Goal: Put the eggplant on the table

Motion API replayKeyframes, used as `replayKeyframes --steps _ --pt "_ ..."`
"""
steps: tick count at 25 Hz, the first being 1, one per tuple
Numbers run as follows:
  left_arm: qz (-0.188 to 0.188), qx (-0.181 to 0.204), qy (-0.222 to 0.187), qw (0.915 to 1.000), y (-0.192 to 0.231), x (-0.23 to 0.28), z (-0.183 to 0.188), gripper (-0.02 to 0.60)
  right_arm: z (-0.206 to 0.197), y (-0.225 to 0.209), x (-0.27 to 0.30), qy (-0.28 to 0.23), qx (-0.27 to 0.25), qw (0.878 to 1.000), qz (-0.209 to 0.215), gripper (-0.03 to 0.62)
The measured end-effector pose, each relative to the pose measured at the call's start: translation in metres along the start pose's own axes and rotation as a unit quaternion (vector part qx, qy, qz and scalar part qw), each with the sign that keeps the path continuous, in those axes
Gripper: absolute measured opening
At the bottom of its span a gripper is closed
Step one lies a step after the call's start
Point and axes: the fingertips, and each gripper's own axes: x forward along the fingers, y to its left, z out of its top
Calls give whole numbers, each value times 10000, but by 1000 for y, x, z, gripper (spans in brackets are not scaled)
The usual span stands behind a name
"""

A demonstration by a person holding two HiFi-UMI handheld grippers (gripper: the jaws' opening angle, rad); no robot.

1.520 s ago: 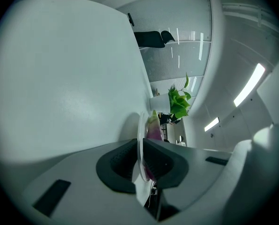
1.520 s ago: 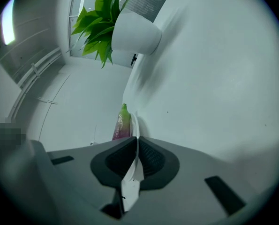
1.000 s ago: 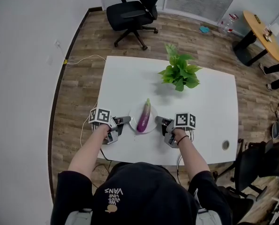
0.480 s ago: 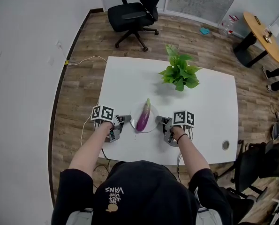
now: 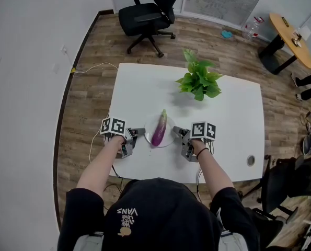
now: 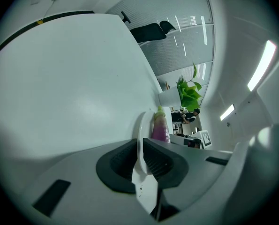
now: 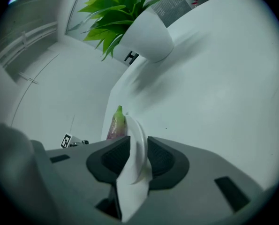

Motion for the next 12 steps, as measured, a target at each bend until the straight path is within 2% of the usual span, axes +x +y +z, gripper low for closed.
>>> replayKeyframes --steps 4,7,12 --pt "69 93 -37 9999 0 -2 0 25 -1 -1 -5 58 -363 9991 -196 114" --pt "58 229 -122 9996 -4 -4 2 25 -1 5 -8 9 -550 9984 -132 114" --pt "2 534 -549 9971 -18 -14 13 25 1 14 -11 -167 -1169 9927 -257 114"
